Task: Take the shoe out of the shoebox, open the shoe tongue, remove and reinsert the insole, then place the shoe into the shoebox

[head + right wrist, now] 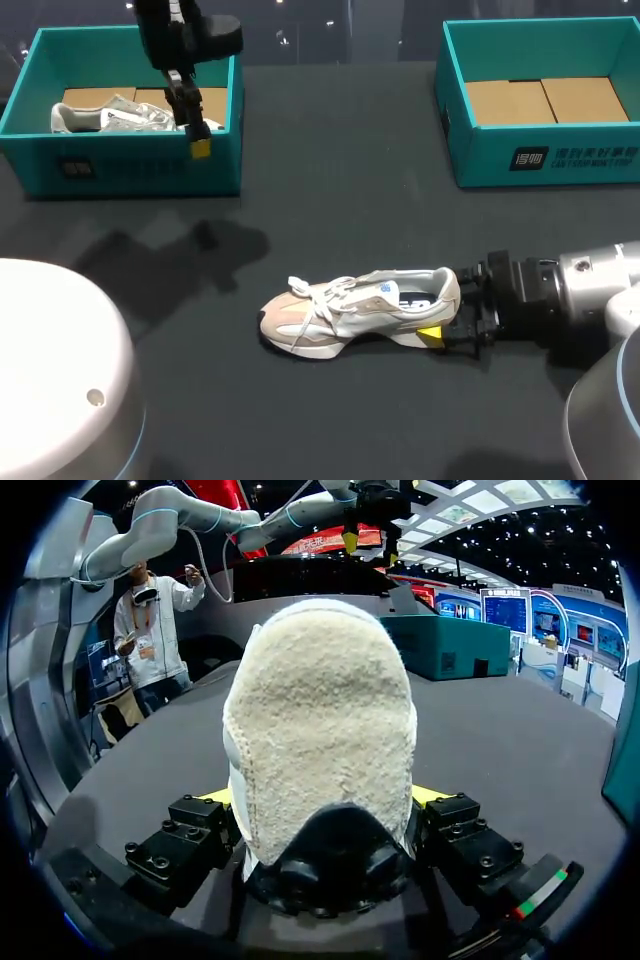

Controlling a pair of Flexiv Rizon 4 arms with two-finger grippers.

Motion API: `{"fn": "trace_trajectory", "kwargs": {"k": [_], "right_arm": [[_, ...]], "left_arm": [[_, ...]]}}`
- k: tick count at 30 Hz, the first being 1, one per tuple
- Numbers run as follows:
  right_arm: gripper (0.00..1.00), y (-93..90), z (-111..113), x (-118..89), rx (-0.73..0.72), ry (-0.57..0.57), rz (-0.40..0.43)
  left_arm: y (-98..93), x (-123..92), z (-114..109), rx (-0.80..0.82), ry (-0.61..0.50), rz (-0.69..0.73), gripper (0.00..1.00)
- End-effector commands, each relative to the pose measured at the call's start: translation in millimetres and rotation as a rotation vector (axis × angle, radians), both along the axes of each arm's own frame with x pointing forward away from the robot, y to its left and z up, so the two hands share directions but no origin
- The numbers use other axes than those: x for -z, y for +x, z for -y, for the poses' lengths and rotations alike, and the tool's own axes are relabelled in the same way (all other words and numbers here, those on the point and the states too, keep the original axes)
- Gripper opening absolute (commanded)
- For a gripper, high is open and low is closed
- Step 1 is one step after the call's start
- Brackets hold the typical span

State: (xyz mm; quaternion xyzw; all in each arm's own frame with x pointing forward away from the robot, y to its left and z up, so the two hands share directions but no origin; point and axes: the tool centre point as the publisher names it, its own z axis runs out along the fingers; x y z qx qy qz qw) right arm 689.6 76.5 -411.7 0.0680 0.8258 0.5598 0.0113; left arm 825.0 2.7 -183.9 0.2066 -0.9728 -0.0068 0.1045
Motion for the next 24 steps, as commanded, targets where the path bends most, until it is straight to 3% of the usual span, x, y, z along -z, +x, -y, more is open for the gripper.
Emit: {"fn": "trace_trajectory", "kwargs": {"k": [1,3,7,10,24], "right_arm": [[0.0,-1.1,-1,0,-0.001,-0.004,-0.001],[0.0,-1.1,-1,0,-0.001,-0.004,-0.001],[0.0,-1.1,-1,0,-0.001,-0.004,-0.001],[0.0,-1.1,-1,0,-0.001,-0.004,-0.001],[0.0,-1.1,-1,0,-0.001,-0.004,-0.001]], "left_arm": [[0.5,1,0,0.005,-0.001,-0.001,1.0],[-5.5,3,9,-0.06,0.026,0.027,1.0],[-45.0,9,43,-0.24,0.059,0.089,1.0],[-62.7,16,64,-0.393,0.114,0.112,1.0],[-111.1,52,133,-0.801,0.203,0.114,1.0]]}}
